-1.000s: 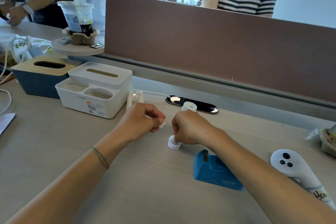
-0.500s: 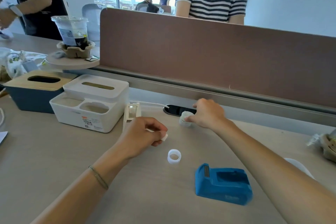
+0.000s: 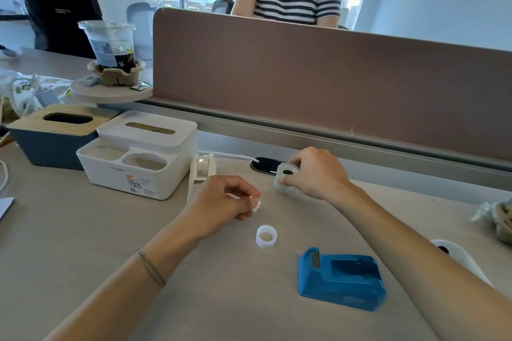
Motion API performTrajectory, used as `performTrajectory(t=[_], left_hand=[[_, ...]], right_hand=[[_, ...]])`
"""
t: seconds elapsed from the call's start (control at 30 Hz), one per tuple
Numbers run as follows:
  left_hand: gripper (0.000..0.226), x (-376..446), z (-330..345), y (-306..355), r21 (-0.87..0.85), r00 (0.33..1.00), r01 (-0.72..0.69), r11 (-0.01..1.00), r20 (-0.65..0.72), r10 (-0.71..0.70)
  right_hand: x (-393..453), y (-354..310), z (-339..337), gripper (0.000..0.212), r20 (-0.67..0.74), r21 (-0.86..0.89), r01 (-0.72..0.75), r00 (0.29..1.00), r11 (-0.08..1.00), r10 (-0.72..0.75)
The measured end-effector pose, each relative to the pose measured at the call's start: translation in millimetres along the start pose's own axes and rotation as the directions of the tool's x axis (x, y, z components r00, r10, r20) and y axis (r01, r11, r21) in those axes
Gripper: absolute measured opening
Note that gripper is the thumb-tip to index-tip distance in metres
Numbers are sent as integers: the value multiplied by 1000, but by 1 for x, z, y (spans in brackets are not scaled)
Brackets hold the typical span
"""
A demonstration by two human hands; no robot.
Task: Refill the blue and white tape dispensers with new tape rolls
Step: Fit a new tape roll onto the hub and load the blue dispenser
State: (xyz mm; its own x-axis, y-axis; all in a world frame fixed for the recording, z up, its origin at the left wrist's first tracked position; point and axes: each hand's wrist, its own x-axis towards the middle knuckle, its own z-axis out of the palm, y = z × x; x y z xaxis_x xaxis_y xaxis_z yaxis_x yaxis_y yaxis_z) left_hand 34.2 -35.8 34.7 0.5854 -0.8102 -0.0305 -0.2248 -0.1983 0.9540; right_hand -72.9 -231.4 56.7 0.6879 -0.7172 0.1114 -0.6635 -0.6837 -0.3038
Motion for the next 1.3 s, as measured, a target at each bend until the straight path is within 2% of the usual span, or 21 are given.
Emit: performTrajectory(t=[0.1,0.23,0.37,0.5,0.57,0.67,0.8,0.9,1.07,1.17,1.3], left_hand=[[8,-5,2,9,-21,999,-26,999,19,27],[11,-18,10,22,-60,996,-77,995,35,79],[12,-35,25,31,-101,992,-120,988,35,124],[15,-38,45,47,-193,985,-169,967,4,173],[17,-36,58,56,-210,974,-225,952,-27,224],[21,-38,74,65,-193,956,-294,936,-73,285],[31,-42,83,64,-97,930,-357,929,-127,344],[27,-47,84,61,44,906,-400,915,-132,403],[26,-51,80,59,218,867,-432,875,-168,470],[25,-51,80,59,283,835,-479,831,-146,531],[24,-51,82,60,263,834,-487,833,-143,533]], right_hand=[[-29,2,-22,25,-21,184,23,1000,983,-19],[-79,7,-39,27,-36,394,83,997,915,-75],[-117,18,-51,39,-43,490,171,984,855,-173],[-130,32,-58,45,-71,578,199,978,792,-193],[-131,37,-59,44,-71,646,181,982,742,-178],[-131,48,-60,45,-39,795,116,989,596,-139],[-133,56,-53,48,-18,867,69,994,494,-107],[-132,59,-43,48,27,899,20,995,437,-101],[-133,56,-33,42,107,962,-69,986,263,-131],[-133,56,-28,40,129,971,-100,984,217,-124],[-133,58,-28,39,126,975,-96,982,199,-142]])
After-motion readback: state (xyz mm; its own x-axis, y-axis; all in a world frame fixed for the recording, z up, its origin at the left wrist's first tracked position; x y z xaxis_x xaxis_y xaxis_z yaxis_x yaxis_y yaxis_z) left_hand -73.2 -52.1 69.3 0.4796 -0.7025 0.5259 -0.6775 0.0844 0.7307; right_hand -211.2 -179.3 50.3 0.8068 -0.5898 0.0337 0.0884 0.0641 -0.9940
